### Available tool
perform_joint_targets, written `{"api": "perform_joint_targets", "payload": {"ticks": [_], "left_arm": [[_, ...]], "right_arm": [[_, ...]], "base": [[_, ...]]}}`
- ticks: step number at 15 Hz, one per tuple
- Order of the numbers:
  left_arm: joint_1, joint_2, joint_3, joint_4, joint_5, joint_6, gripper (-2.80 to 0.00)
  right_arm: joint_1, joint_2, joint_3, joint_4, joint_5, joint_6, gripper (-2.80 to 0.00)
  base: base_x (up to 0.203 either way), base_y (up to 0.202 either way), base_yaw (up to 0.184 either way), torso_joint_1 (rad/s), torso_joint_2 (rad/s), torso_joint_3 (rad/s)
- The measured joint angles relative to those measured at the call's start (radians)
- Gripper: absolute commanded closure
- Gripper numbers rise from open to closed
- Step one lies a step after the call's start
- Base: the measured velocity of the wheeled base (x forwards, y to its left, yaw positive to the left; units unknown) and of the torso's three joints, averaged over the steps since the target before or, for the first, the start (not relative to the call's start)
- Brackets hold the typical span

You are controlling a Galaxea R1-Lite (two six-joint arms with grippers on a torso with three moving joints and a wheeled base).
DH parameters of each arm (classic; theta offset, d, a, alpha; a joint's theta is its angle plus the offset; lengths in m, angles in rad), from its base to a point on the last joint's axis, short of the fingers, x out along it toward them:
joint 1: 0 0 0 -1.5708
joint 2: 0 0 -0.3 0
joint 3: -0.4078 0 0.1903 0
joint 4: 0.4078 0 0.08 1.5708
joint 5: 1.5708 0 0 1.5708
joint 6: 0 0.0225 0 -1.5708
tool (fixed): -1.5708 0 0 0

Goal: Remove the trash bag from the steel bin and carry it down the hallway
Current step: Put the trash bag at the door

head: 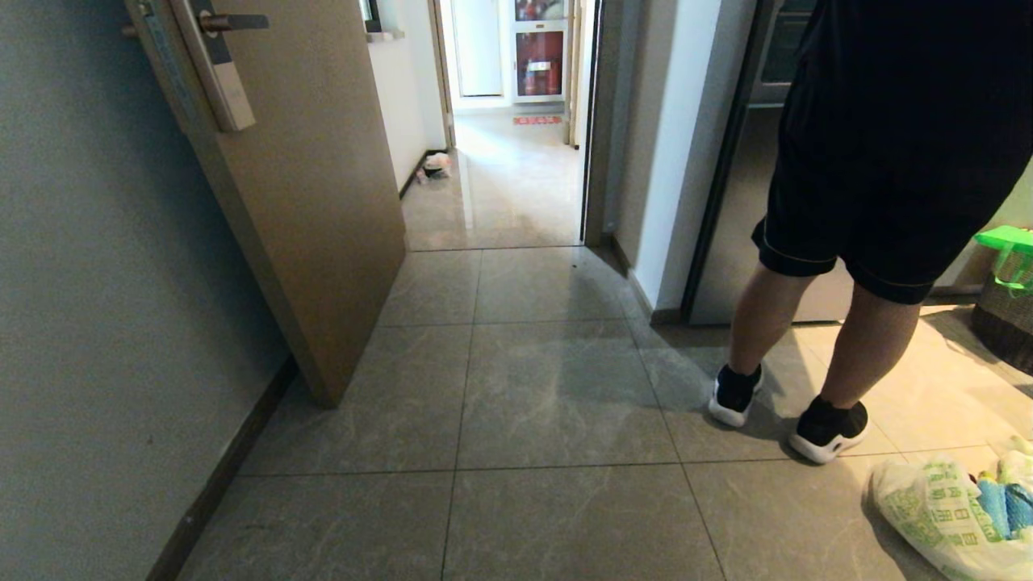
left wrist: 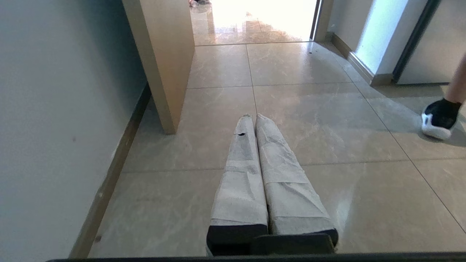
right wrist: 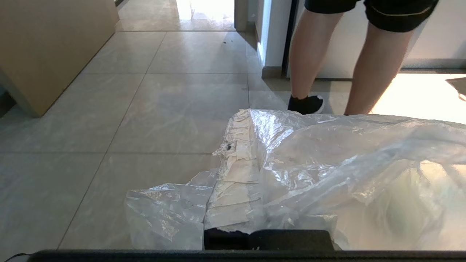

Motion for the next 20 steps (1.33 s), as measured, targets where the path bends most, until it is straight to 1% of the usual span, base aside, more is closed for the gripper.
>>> {"api": "perform_joint_targets", "payload": {"ticks": [20], "left_arm": [[0.0,0.0,0.0,0.0,0.001,-0.003,0.0]], "right_arm": [[0.0,0.0,0.0,0.0,0.0,-0.001,0.0]], "base": [[0.192,0.0,0.002,0.001,0.0,0.003]]}}
